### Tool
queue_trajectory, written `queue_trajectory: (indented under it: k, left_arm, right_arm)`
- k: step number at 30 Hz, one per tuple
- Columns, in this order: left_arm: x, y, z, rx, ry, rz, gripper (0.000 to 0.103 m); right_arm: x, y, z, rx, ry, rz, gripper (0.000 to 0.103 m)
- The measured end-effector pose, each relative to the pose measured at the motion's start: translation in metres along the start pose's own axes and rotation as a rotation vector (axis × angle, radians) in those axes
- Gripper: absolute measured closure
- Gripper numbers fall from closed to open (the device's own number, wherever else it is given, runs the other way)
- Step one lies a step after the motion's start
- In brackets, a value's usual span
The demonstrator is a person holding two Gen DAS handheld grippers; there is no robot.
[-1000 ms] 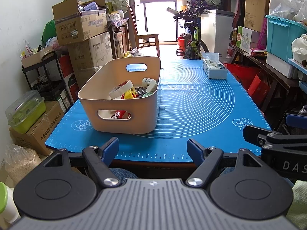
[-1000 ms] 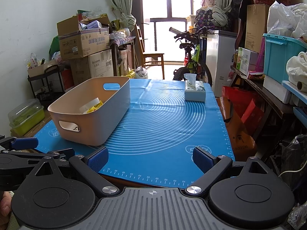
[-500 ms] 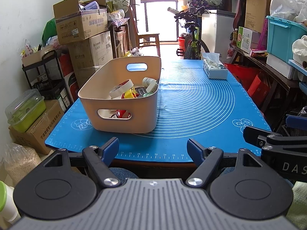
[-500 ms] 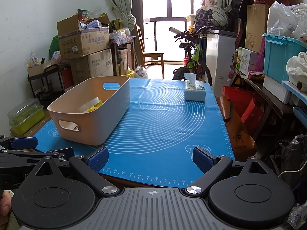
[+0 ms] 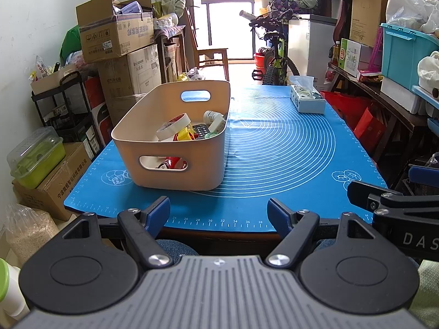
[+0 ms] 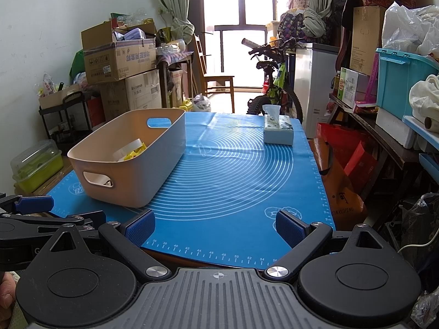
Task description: Organize rigid objects
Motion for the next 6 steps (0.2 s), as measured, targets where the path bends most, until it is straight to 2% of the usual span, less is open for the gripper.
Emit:
queue_trajectory:
  k: [6]
  left_arm:
    - [-0.0004,0.0002,0.0000,-0.001,-0.001,0.000,0.025]
  right_arm:
    - [0.0001,0.0000,-0.0001,0.000,0.000,0.000,0.008]
Point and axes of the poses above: each gripper's, at about its wrist camera, not at the fingertips, and z roughly against the way its jaws point, x to its right, y to its top, the point moved 2 cm from there along -z, roughly the way its jaws point, and after that the axes turned 2 degrees about z, right-handed, at the moved point
